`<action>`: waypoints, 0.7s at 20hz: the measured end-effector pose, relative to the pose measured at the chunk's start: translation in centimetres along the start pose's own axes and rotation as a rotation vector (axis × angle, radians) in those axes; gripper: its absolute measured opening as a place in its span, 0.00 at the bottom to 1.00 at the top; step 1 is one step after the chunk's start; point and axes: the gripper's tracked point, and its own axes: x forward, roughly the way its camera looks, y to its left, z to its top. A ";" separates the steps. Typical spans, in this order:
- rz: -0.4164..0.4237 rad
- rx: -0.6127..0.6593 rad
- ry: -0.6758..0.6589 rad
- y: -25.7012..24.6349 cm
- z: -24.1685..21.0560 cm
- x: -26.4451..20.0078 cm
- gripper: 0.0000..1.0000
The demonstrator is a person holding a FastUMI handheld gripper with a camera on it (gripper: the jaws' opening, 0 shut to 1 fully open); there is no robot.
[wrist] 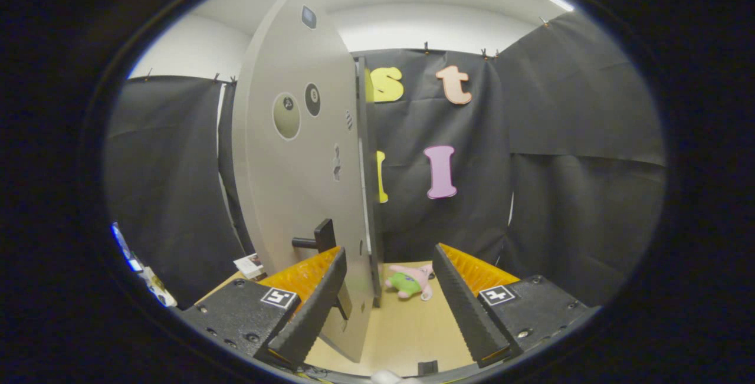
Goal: Open the shoe cabinet door, grab the shoes and put them into the shoe cabinet, then close the shoe cabinet door.
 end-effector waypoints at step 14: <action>0.179 -0.028 0.015 16.6 -0.8 6.6 0.98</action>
